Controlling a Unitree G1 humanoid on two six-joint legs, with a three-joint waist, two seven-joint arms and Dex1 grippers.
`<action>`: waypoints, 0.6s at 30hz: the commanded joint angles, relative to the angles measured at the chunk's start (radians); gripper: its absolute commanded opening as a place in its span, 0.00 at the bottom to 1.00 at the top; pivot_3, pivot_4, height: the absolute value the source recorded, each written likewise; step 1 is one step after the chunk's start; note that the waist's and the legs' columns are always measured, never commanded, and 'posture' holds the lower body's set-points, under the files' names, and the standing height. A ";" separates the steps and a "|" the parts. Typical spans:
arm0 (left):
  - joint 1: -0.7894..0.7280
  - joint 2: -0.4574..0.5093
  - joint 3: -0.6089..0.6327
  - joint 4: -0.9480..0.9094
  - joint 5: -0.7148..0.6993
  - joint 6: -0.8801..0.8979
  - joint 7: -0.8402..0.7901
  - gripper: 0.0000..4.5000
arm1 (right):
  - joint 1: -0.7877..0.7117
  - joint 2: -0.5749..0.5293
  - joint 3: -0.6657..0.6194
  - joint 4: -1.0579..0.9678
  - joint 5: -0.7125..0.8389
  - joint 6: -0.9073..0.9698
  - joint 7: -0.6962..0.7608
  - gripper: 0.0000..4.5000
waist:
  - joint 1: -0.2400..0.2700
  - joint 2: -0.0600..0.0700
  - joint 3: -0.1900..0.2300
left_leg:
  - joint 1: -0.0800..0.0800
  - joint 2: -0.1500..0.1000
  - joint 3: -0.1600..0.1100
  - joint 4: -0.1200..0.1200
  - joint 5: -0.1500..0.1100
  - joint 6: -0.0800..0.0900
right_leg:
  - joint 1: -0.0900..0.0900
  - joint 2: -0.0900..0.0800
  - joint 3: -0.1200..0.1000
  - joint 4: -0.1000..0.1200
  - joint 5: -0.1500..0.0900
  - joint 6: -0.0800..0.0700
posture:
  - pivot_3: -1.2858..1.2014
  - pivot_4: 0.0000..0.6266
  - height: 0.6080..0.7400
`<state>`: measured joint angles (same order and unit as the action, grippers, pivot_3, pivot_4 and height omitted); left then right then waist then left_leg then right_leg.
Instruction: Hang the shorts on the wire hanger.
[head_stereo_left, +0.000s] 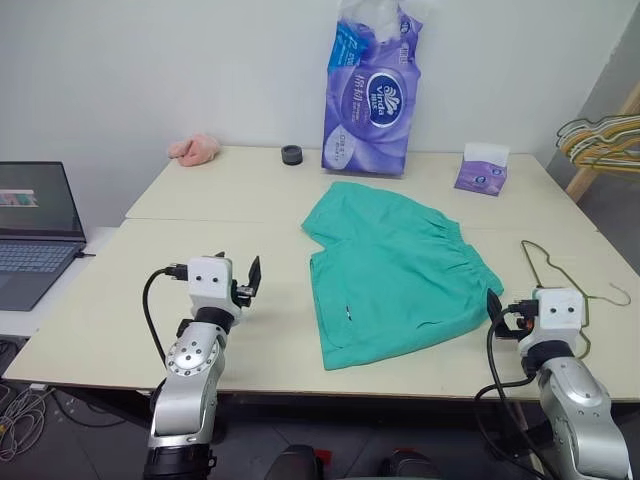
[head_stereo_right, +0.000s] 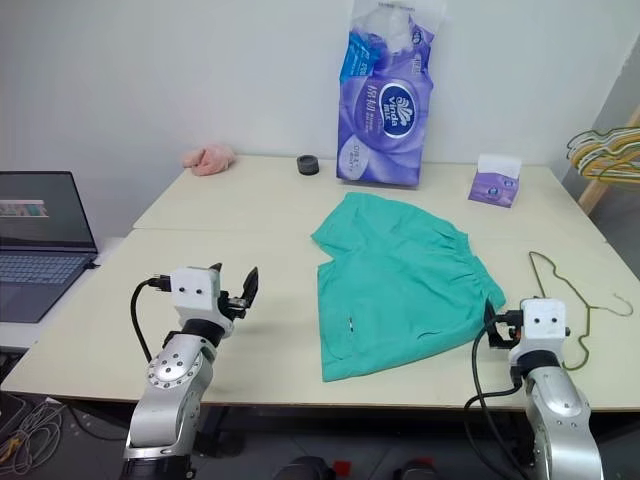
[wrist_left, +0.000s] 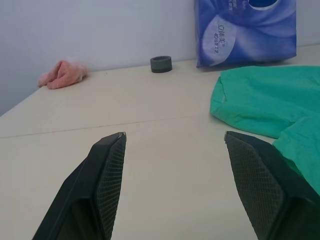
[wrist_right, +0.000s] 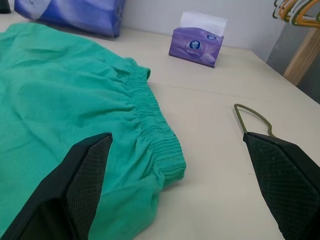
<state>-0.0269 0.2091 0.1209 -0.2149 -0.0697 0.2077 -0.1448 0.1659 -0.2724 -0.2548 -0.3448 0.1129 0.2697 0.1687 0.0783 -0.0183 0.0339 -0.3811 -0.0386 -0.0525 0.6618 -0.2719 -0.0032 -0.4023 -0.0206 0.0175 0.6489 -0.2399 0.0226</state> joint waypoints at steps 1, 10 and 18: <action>-0.004 0.017 -0.004 -0.020 0.017 -0.033 -0.007 0.74 | -0.022 -0.007 -0.019 -0.009 0.012 -0.029 0.003 1.00 | 0.000 0.000 0.000 | 0.000 0.000 0.000 0.000 0.000 0.000 | 0.000 0.000 0.000 0.000 0.000 0.000 | 0.56 0.00 1.00; 0.004 0.021 -0.010 -0.035 0.016 -0.032 -0.011 0.74 | -0.031 -0.007 0.011 -0.010 0.011 -0.050 0.029 1.00 | 0.001 0.000 -0.002 | 0.000 0.000 0.000 0.000 0.000 0.000 | 0.000 0.000 0.000 0.000 0.000 0.000 | 0.56 0.00 1.00; 0.011 0.024 -0.002 -0.029 0.022 -0.107 -0.017 0.74 | -0.049 -0.012 0.009 -0.029 0.027 -0.022 0.038 1.00 | 0.001 0.000 -0.003 | 0.000 0.000 0.000 0.000 0.000 0.000 | 0.000 0.000 0.000 0.000 0.000 0.000 | 0.55 0.00 1.00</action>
<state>-0.0096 0.2316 0.1074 -0.2177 -0.0449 0.1251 -0.1636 0.1374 -0.2727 -0.2350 -0.3435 0.1248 0.2518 0.1989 0.0793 -0.0183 0.0314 -0.3810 -0.0386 -0.0525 0.6618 -0.2720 -0.0031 -0.4022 -0.0208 0.0177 0.6488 -0.2399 0.0225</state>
